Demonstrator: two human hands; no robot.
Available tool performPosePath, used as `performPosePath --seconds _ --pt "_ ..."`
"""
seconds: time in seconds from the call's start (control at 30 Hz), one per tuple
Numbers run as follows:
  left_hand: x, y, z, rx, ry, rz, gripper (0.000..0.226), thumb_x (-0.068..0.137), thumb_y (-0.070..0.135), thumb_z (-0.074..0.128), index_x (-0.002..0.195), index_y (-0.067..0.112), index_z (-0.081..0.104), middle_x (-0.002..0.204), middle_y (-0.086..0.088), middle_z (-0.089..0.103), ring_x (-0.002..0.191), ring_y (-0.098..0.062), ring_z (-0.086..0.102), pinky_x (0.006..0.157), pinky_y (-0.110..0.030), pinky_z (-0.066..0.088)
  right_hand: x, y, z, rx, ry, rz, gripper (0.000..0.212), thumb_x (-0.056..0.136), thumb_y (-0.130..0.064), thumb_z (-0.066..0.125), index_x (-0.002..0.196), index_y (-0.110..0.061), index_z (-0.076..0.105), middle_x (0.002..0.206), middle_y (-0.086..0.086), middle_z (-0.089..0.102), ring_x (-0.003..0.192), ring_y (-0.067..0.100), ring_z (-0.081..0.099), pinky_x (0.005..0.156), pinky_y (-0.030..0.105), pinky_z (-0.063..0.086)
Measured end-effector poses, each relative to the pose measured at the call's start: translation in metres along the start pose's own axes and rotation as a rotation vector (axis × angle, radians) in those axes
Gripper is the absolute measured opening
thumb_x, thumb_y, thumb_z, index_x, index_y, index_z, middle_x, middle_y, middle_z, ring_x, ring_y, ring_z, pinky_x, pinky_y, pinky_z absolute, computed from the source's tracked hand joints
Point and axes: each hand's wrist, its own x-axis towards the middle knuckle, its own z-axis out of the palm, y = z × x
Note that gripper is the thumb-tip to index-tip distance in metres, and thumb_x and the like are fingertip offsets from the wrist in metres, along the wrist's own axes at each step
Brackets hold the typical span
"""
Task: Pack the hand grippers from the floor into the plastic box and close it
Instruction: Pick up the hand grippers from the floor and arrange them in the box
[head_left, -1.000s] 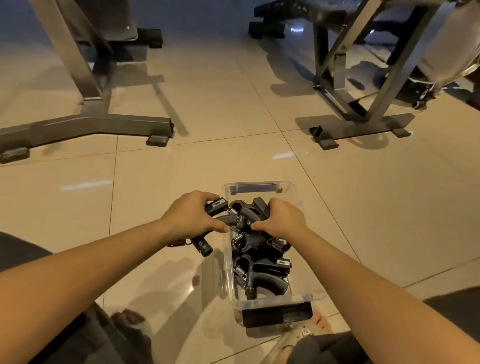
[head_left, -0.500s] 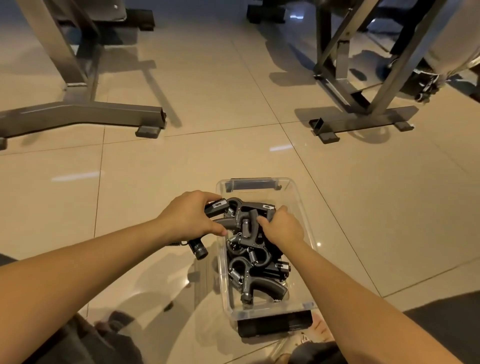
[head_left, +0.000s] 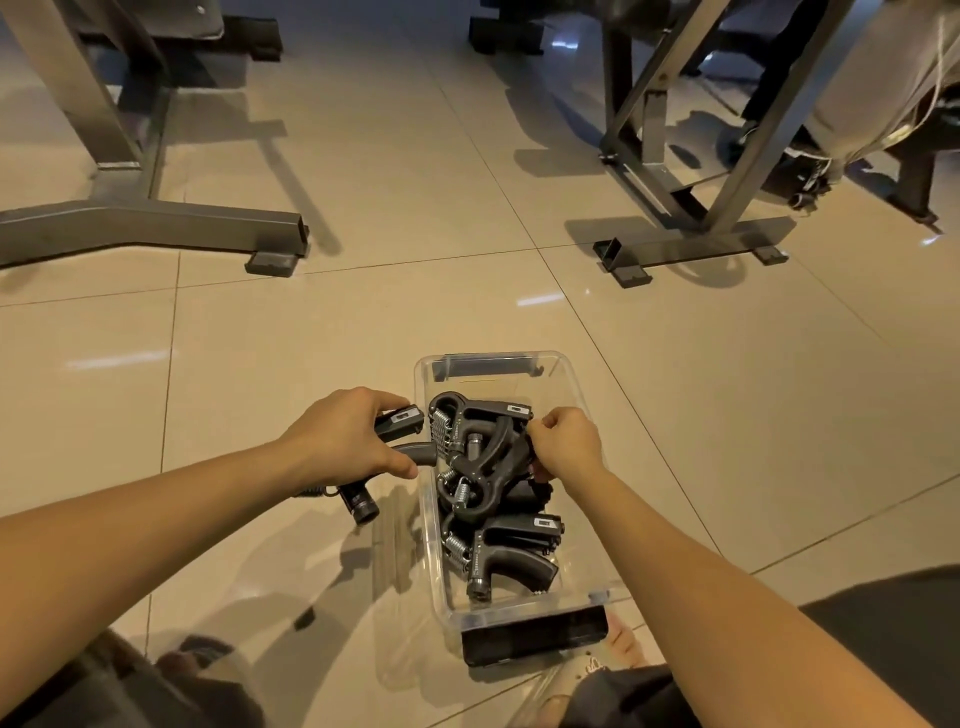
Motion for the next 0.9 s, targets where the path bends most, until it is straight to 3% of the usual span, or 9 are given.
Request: performPosePath --seconds 0.07,0.2,0.27,0.33,0.5,0.63,0.9 --pt "0.000 0.005 -0.001 -0.011 0.009 0.017 0.087 0.062 0.050 0.091 0.139 0.027 0.058 0.122 0.006 0.069 0.103 -0.016 0.062 0.087 -0.029 0.049 -0.008 0.003 0.002 0.075 -0.011 0.066 0.015 0.091 -0.024 0.057 0.083 -0.011 0.057 0.070 0.013 0.072 0.046 0.028 0.069 0.061 0.045 0.063" --pt "-0.001 0.011 -0.001 -0.009 0.009 0.037 0.085 0.062 0.049 0.091 0.138 0.027 0.059 0.120 0.006 0.070 0.102 -0.016 0.062 0.089 -0.030 0.050 -0.017 0.014 0.004 0.123 -0.087 0.105 0.009 0.094 -0.015 0.054 0.096 -0.009 0.059 0.076 0.016 0.071 0.056 0.032 0.071 0.057 0.050 0.062" --pt "-0.001 0.011 0.001 0.002 0.005 0.043 0.088 0.061 0.051 0.091 0.140 0.028 0.058 0.123 0.006 0.069 0.106 -0.017 0.062 0.089 -0.030 0.049 -0.021 0.017 0.001 -0.062 -0.088 -0.021 0.018 0.095 -0.017 0.053 0.110 -0.013 0.062 0.092 0.013 0.072 0.072 0.032 0.071 0.063 0.041 0.061" --pt "-0.002 0.010 0.001 0.011 0.003 0.049 0.090 0.061 0.052 0.090 0.141 0.027 0.057 0.126 0.006 0.068 0.109 -0.017 0.063 0.089 -0.030 0.049 -0.026 0.018 -0.001 -0.332 -0.046 -0.219 0.036 0.094 -0.019 0.053 0.129 -0.015 0.059 0.115 0.010 0.065 0.093 0.031 0.066 0.071 0.032 0.051" --pt "-0.005 0.010 0.000 0.010 0.004 0.058 0.087 0.061 0.052 0.090 0.139 0.028 0.058 0.122 0.007 0.069 0.106 -0.017 0.063 0.089 -0.031 0.050 -0.030 0.019 0.002 -0.804 -0.114 -0.633 0.056 0.084 -0.017 0.065 0.139 -0.020 0.054 0.137 0.006 0.048 0.124 0.029 0.047 0.097 0.041 0.047" --pt "-0.007 0.008 0.000 0.009 0.006 0.062 0.085 0.062 0.051 0.090 0.138 0.028 0.059 0.122 0.007 0.069 0.105 -0.016 0.062 0.087 -0.030 0.049 -0.031 0.025 -0.002 -0.924 -0.084 -0.741 0.043 0.087 -0.024 0.070 0.128 -0.020 0.059 0.126 0.003 0.055 0.117 0.028 0.050 0.093 0.039 0.045" --pt "-0.009 0.007 -0.001 -0.015 0.015 0.057 0.088 0.062 0.050 0.091 0.140 0.027 0.057 0.122 0.007 0.069 0.099 -0.014 0.059 0.085 -0.029 0.047 -0.040 0.045 -0.013 -0.747 -0.101 -0.797 0.033 0.090 -0.023 0.071 0.120 -0.016 0.058 0.117 0.009 0.055 0.106 0.027 0.054 0.083 0.038 0.051"
